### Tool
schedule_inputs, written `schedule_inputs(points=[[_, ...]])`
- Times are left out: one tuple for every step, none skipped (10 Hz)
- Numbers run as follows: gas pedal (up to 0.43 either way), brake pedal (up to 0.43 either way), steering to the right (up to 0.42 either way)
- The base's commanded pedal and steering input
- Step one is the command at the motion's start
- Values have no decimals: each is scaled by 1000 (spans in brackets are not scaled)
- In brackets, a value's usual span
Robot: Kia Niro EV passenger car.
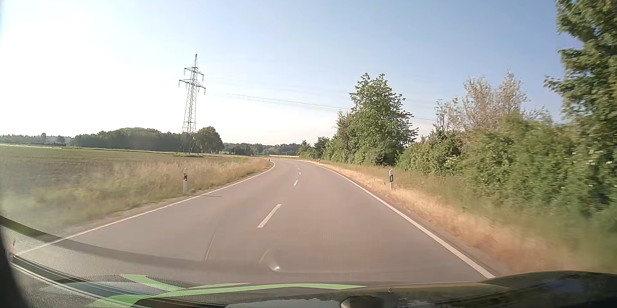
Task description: Follow the waypoints while adhering to traffic rules and regulations
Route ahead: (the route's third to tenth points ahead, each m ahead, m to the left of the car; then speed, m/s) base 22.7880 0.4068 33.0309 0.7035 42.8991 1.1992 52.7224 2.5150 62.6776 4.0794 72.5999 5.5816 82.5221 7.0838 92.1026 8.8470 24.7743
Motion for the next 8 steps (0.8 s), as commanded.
schedule_inputs(points=[[248,0,-12],[248,0,-12],[240,0,-13],[209,0,-13],[197,0,-13],[209,0,-13],[220,0,-12],[240,0,-11]])
